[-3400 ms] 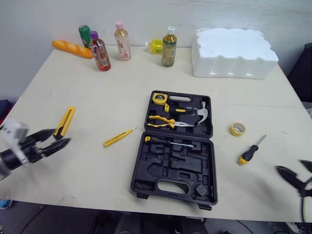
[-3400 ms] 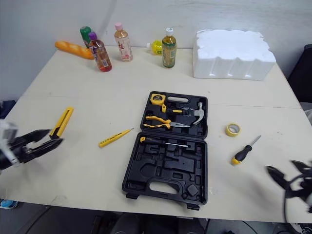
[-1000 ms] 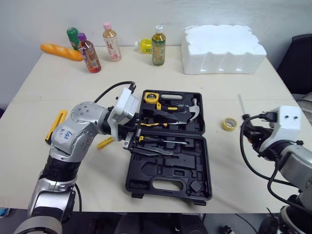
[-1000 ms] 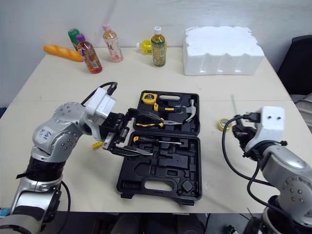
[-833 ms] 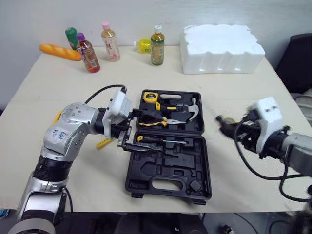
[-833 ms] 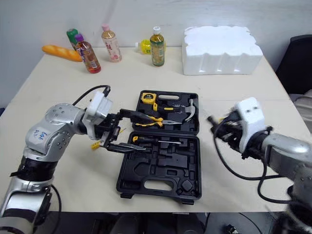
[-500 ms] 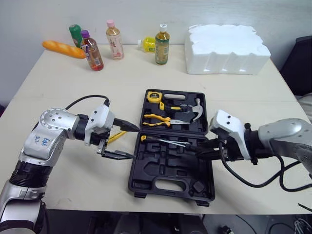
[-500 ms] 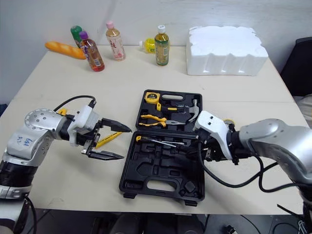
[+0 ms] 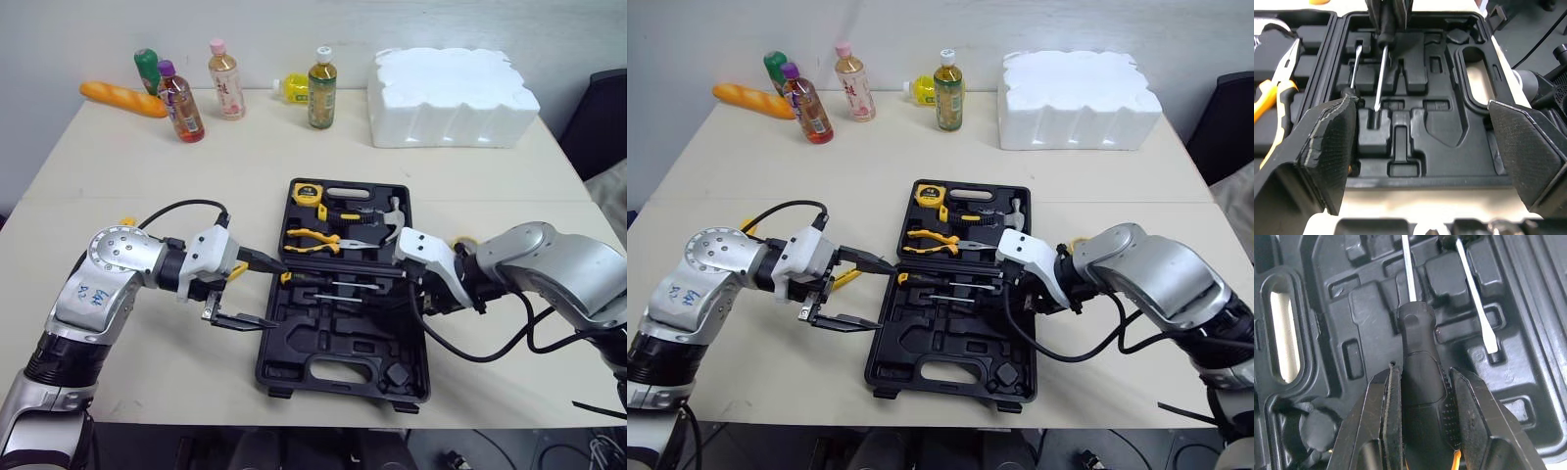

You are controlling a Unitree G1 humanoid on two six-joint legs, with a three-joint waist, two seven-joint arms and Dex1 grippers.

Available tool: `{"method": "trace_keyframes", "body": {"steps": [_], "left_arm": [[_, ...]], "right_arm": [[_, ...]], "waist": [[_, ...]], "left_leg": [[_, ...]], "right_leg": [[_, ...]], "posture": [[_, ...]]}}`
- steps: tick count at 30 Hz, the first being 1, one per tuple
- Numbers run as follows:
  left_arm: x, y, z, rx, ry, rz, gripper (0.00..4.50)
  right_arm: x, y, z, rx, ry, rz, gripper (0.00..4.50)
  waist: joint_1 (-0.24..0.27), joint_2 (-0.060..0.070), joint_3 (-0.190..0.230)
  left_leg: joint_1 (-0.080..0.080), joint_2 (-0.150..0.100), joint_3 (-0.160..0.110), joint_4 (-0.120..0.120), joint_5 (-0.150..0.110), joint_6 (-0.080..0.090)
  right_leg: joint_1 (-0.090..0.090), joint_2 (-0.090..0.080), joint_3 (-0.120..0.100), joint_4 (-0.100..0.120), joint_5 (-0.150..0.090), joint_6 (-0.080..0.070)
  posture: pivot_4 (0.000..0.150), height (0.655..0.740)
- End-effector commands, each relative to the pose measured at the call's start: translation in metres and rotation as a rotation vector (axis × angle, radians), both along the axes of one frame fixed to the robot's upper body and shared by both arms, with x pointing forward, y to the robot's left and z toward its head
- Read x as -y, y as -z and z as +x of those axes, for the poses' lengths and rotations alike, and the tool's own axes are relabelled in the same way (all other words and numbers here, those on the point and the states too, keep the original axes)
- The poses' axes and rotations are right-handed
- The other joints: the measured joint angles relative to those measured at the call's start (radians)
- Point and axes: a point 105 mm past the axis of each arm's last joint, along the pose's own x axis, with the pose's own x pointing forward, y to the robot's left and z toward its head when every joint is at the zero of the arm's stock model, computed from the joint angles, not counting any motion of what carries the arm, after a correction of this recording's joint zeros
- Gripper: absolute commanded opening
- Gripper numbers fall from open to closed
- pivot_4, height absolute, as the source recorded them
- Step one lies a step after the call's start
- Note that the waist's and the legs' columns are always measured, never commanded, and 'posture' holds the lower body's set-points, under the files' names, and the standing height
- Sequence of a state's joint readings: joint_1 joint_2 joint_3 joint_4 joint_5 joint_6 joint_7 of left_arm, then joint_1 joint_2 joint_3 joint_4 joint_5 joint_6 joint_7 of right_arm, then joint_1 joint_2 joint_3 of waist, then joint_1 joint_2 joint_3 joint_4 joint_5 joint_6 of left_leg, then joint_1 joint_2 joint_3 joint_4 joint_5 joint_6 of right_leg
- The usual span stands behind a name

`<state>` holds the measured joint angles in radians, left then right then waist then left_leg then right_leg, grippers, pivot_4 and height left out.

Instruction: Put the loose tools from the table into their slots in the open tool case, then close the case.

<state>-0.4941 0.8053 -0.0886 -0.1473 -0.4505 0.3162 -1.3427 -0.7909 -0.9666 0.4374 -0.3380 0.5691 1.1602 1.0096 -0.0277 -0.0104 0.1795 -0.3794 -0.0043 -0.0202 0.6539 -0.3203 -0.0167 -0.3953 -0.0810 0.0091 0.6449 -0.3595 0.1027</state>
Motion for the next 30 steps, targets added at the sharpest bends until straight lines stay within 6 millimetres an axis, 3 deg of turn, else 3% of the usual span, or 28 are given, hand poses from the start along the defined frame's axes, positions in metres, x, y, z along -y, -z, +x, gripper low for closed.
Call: {"method": "trace_keyframes", "body": {"steps": [1, 19, 26, 27, 29, 30], "left_arm": [[0.003, -0.008, -0.002, 0.043, 0.013, -0.004, 4.50], [0.004, -0.010, 0.001, 0.064, -0.019, -0.022, 4.50], [0.007, -0.012, 0.001, 0.069, -0.017, -0.040, 4.50], [0.007, -0.012, 0.001, 0.070, -0.017, -0.042, 4.50], [0.007, -0.011, 0.000, 0.070, -0.015, -0.046, 4.50], [0.007, -0.011, -0.001, 0.068, -0.010, -0.047, 4.50]], "right_arm": [[-0.001, -0.007, 0.005, 0.034, 0.000, 0.004, 1.07], [-0.007, 0.011, 0.002, 0.041, -0.062, -0.052, 1.07], [-0.008, 0.008, 0.003, 0.058, -0.080, -0.055, 1.07], [-0.010, 0.005, 0.002, 0.059, -0.085, -0.048, 1.87], [-0.012, -0.001, 0.000, 0.076, -0.104, -0.041, 2.29], [-0.012, -0.009, -0.002, 0.099, -0.120, -0.039, 2.89]], "waist": [[0.001, 0.000, 0.000], [0.001, 0.000, 0.000], [0.001, 0.000, 0.000], [0.001, 0.000, 0.000], [0.001, 0.000, 0.000], [0.000, 0.000, 0.000]], "left_leg": [[0.000, 0.000, 0.000, 0.000, 0.000, 0.000], [-0.008, 0.000, -0.003, 0.009, -0.002, 0.001], [-0.008, 0.000, -0.003, 0.009, -0.002, 0.001], [-0.008, 0.000, -0.003, 0.010, -0.002, 0.001], [-0.008, 0.000, -0.003, 0.010, -0.002, 0.001], [-0.008, 0.000, -0.003, 0.010, -0.002, 0.001]], "right_leg": [[0.000, 0.000, 0.000, 0.001, 0.000, 0.000], [-0.003, 0.000, -0.003, 0.007, 0.000, 0.000], [-0.003, 0.000, -0.003, 0.007, 0.000, 0.000], [-0.003, 0.000, -0.003, 0.007, 0.000, 0.000], [-0.003, 0.000, -0.003, 0.008, 0.000, 0.000], [-0.003, 0.000, -0.003, 0.008, 0.000, 0.000]], "posture": [[0.150, 0.7400], [0.150, 0.7400], [0.150, 0.7400], [0.150, 0.7400], [0.150, 0.7400], [0.150, 0.7400]]}}
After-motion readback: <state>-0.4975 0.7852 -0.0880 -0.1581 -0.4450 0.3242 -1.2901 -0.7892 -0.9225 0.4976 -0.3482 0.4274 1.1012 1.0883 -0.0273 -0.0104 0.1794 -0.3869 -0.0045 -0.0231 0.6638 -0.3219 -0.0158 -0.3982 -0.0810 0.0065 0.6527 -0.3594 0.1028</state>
